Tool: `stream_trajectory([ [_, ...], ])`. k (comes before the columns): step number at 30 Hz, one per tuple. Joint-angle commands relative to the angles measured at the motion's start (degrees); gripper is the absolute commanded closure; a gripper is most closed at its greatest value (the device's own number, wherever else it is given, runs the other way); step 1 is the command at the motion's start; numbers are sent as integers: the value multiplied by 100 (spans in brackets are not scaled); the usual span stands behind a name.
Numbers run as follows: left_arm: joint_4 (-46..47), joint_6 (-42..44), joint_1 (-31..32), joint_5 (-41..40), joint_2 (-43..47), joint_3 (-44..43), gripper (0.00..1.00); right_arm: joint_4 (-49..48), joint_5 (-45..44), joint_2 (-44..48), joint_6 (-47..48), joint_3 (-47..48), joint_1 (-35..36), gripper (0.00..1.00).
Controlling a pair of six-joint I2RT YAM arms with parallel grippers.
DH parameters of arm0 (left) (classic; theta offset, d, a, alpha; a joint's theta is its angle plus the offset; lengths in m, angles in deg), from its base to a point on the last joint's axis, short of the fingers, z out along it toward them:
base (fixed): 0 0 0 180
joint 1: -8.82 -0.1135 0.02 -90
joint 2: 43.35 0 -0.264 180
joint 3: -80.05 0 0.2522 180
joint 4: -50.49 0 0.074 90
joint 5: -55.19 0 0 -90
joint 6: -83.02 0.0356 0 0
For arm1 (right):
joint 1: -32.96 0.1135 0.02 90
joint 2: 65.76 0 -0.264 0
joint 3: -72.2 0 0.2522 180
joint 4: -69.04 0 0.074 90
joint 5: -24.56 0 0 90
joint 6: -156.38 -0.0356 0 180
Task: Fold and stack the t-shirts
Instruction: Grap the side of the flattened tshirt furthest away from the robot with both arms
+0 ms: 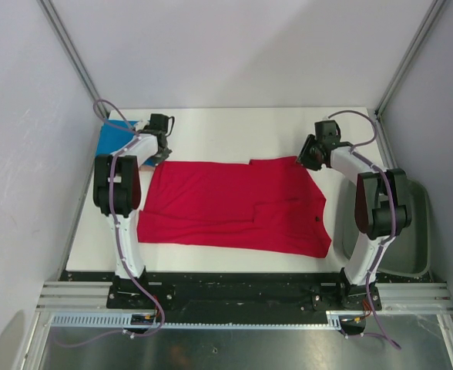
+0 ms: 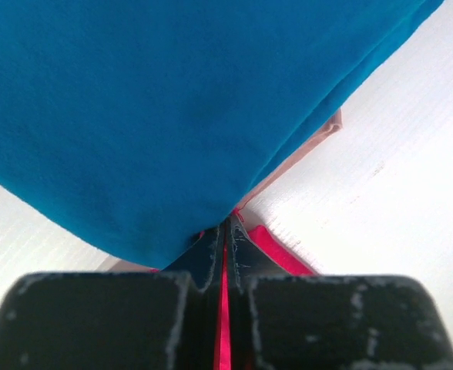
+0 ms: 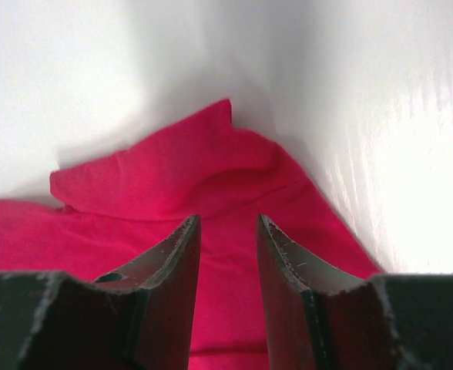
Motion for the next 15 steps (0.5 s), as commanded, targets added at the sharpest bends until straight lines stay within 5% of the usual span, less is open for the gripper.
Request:
stream_trajectory([
  [1,15,-57,-33,79,442,-33,100,-283,-68,-303,32,416,-201,59],
  [15,36,105,-36,318,704,207,100,-144,374,-1608,188,1743,-351,49],
])
